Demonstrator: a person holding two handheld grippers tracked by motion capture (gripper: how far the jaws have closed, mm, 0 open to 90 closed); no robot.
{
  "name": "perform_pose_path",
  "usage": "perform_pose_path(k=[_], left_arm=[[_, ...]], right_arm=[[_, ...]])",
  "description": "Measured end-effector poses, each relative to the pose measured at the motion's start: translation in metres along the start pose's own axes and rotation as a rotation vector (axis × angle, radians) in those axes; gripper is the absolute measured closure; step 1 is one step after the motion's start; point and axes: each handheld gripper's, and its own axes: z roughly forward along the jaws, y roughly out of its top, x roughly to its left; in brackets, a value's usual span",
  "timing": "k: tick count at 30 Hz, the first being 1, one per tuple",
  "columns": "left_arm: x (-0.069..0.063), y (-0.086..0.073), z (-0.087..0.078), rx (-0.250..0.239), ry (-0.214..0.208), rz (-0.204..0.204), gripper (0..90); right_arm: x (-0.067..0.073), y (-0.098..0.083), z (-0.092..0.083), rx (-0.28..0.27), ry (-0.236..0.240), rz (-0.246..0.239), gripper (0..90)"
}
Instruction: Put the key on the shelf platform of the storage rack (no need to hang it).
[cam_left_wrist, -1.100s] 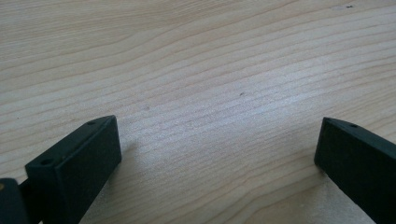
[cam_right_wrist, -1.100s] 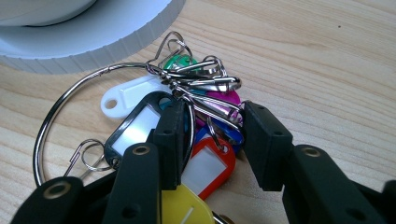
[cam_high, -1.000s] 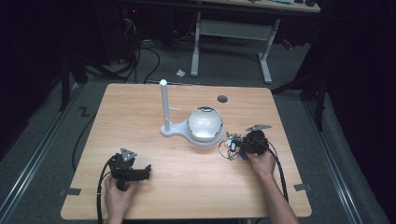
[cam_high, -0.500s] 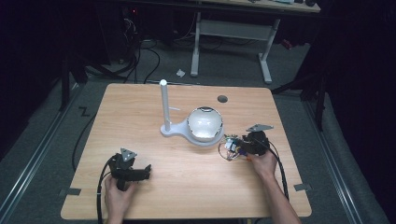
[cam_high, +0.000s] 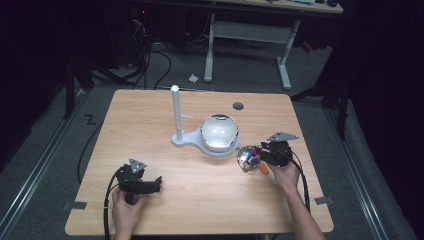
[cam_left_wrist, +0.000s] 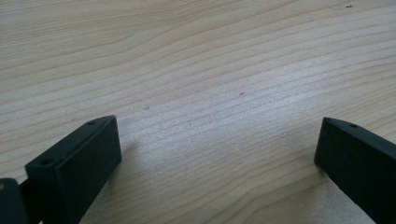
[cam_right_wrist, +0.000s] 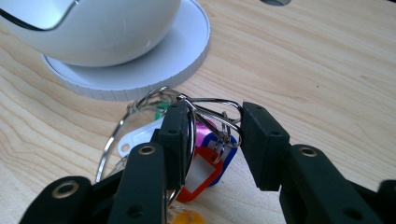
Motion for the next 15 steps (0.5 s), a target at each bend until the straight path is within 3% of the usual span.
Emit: perform_pose_path(k=[9,15], left_arm=[[0.000,0.000,0.000,0.000,0.000,0.001,0.7],[0.000,0.000,0.000,0.000,-0.001,0.001,0.7]], right_arm=[[0.001,0.004,-0.016,-0.045,-0.004,-0.016,64.8],[0.006,0.012,-0.028,-0.071,-0.014,-0.063,69.7]])
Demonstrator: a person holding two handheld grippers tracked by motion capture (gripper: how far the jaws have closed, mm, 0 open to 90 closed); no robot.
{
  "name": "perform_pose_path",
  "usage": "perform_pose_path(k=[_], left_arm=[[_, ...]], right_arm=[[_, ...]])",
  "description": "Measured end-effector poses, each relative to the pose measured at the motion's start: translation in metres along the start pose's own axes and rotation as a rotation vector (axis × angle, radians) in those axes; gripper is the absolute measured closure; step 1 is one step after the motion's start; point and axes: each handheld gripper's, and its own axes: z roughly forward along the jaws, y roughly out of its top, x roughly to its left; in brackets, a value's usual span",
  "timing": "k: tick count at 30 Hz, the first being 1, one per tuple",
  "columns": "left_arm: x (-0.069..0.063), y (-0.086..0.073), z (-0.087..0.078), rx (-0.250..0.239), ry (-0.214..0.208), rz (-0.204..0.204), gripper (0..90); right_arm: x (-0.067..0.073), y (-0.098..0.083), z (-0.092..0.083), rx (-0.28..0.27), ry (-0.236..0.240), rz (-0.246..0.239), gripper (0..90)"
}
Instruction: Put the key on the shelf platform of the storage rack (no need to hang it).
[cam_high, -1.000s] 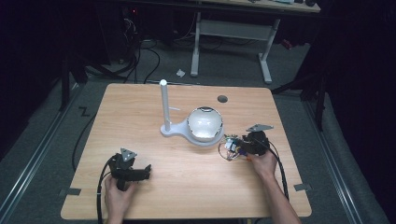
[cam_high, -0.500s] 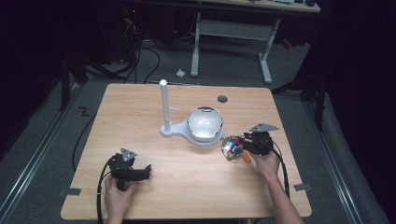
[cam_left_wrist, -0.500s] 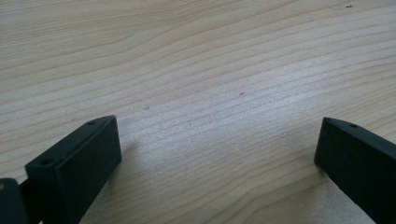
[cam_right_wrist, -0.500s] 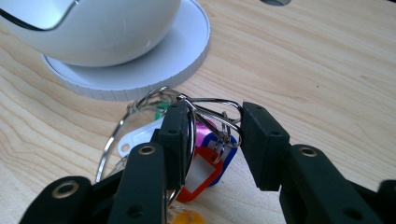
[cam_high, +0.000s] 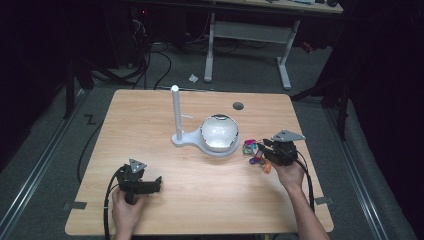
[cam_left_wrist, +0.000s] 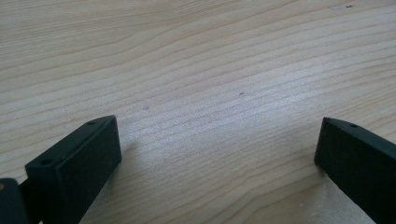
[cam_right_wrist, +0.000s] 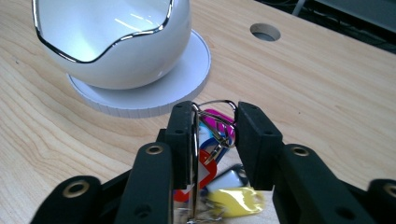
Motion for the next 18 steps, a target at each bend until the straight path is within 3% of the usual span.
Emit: perform_pose_path(k=[1,2,12,18], left_arm=[[0.000,0.000,0.000,0.000,0.000,-0.001,0.7],[0.000,0.000,0.000,0.000,0.001,-0.002,0.7],[0.000,0.000,0.000,0.000,0.000,-0.001,0.7],[0.000,0.000,0.000,0.000,0.000,-0.001,0.7]], right_arm=[[0.000,0.000,0.000,0.000,0.000,0.000,69.7],[0.001,0.001,-0.001,-0.002,-0.006,-0.018,85.5],[0.000,0.001,-0.006,-0.013,0.003,-0.030,87.8],[-0.001,0.006,-0.021,-0.047,0.002,-0.034,87.9]])
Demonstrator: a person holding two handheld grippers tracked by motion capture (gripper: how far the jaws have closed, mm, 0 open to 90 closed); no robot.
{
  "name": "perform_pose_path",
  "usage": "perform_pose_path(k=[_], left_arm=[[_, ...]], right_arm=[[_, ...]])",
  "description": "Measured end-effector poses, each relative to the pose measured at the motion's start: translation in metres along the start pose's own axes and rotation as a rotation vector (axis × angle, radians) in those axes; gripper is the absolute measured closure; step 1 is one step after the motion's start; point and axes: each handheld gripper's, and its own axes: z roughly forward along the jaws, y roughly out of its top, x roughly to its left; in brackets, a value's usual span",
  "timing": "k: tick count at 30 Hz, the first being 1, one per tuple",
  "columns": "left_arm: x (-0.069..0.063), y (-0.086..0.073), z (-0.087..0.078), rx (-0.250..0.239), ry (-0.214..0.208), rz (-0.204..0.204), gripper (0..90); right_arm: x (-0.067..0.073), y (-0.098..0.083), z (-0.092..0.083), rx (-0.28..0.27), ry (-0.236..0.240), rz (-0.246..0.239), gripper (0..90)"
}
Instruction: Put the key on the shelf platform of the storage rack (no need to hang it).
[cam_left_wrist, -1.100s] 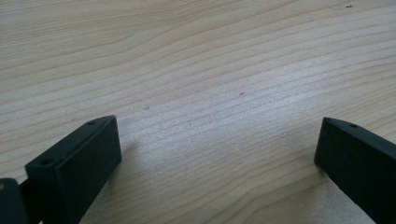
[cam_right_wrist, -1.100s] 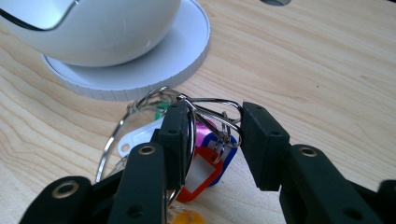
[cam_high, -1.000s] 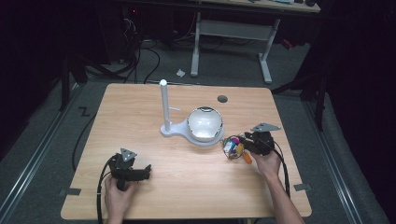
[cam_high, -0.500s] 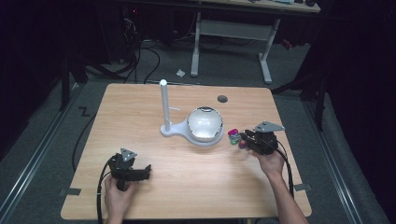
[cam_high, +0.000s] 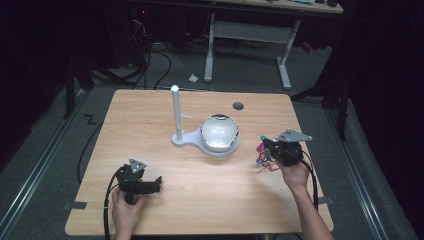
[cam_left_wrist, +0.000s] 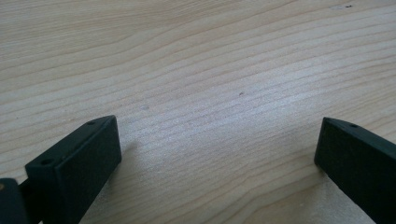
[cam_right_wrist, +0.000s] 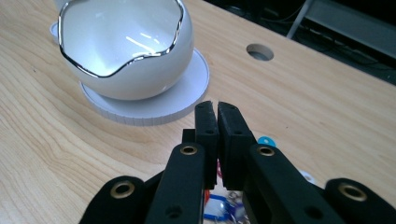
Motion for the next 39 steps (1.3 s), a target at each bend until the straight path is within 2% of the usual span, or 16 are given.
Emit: perform_pose_path(k=[8,16,28,39], left_arm=[[0.000,0.000,0.000,0.000,0.000,0.000,0.7],[0.000,0.000,0.000,0.000,0.000,0.000,0.7],[0.000,0.000,0.000,0.000,0.000,-0.001,0.7],[0.000,0.000,0.000,0.000,0.000,0.000,0.7]], right_arm=[[-0.005,0.016,-0.024,-0.047,-0.001,-0.009,87.9],[-0.004,0.032,-0.038,-0.073,0.010,-0.026,88.0],[0.001,0.066,-0.061,-0.129,0.058,-0.070,88.0],[0.008,0.097,-0.075,-0.184,0.111,-0.092,88.1]])
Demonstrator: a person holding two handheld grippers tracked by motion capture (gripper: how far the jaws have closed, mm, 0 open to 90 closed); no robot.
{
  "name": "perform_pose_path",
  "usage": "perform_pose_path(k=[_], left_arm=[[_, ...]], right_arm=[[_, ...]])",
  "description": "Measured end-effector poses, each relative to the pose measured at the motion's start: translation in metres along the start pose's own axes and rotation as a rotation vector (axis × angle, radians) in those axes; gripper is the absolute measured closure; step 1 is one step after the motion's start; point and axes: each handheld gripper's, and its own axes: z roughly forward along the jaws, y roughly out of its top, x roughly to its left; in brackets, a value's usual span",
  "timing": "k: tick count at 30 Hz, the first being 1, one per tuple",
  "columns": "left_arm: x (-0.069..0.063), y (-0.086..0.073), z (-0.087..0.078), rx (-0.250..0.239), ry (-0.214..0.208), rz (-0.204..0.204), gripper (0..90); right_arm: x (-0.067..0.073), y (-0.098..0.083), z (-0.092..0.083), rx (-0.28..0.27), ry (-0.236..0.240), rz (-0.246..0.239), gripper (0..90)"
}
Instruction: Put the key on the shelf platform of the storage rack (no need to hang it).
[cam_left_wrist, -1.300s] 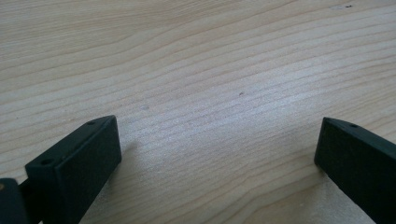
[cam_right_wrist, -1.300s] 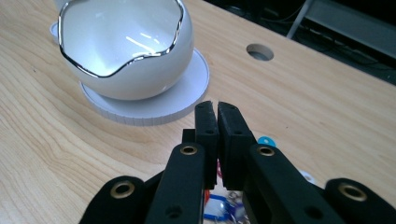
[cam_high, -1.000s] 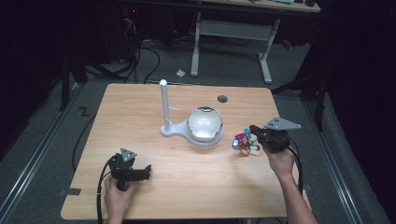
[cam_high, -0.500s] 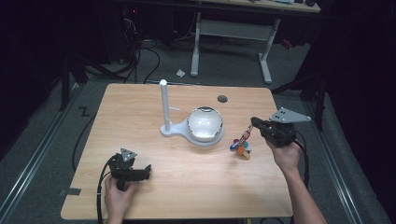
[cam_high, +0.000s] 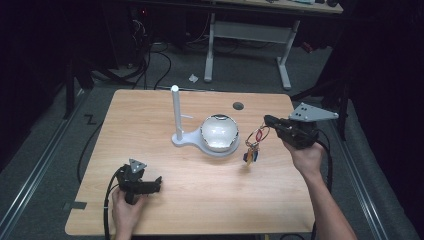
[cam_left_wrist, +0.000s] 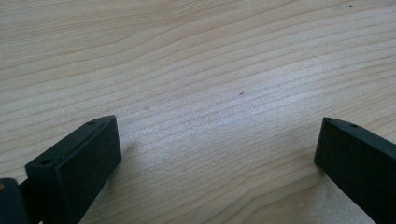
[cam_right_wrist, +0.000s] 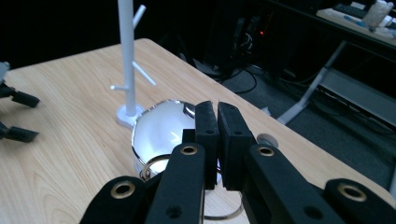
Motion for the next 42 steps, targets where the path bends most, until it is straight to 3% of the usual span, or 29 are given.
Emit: perform_pose_path(k=[13,21,32,42], left_arm=[[0.000,0.000,0.000,0.000,0.000,0.001,0.7],[0.000,0.000,0.000,0.000,-0.001,0.002,0.7],[0.000,0.000,0.000,0.000,-0.001,0.002,0.7],[0.000,0.000,0.000,0.000,0.000,0.002,0.7]], right_arm=[[0.011,0.040,0.005,-0.048,0.078,-0.042,88.0],[0.018,0.062,0.016,-0.072,0.120,-0.062,88.0],[0.022,0.083,0.041,-0.060,0.106,-0.083,88.1],[0.017,0.080,0.064,-0.039,0.096,-0.050,88.0]])
